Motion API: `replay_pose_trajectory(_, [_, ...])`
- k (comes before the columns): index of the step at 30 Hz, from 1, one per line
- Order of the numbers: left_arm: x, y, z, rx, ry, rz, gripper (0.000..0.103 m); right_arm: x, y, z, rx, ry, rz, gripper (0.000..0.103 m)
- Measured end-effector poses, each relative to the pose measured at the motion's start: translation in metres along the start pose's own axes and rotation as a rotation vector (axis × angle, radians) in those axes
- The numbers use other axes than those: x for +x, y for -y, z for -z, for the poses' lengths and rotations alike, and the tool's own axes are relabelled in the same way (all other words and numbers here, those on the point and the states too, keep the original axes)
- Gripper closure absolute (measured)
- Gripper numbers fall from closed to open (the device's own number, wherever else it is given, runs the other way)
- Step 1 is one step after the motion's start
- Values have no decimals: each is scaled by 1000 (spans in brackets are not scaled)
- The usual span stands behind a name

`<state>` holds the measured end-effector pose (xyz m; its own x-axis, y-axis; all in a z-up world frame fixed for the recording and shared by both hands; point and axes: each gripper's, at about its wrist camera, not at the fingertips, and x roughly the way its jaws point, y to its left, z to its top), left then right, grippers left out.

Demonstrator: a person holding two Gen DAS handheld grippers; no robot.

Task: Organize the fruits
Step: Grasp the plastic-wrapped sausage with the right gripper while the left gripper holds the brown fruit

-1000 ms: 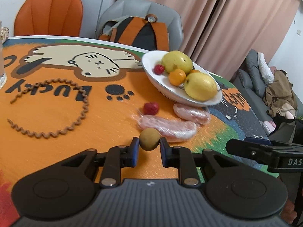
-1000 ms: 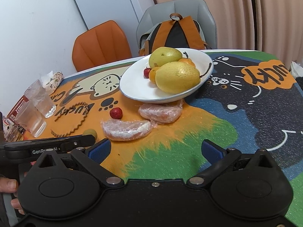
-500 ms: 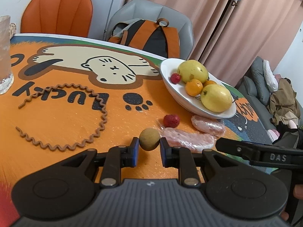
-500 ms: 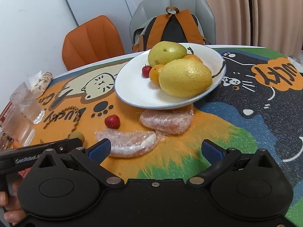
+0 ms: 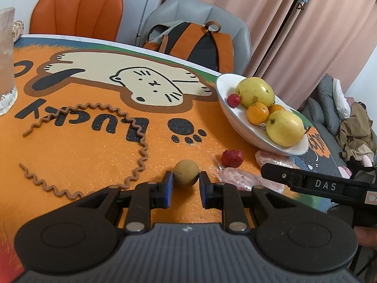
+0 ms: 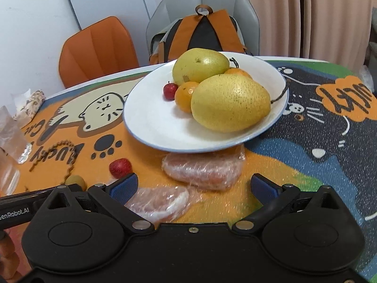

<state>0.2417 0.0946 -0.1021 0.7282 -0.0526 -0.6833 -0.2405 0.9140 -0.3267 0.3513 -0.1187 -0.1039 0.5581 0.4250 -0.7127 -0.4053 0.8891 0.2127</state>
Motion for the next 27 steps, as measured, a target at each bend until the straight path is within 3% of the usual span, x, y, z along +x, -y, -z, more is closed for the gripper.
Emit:
replay_pose_trajectory(16, [5,-4,-6,-8,6,5,81,23,-23,-5,-65,47,144,1])
replay_pose_trajectory(21, [3,-5,-6,-14,9,-2,81,18,-23,-2,-103,67,176,26])
replay_pose_trajectory(27, [-5,-2,-7,-11,25,0,81,9,-19,0,-105,57,143,30])
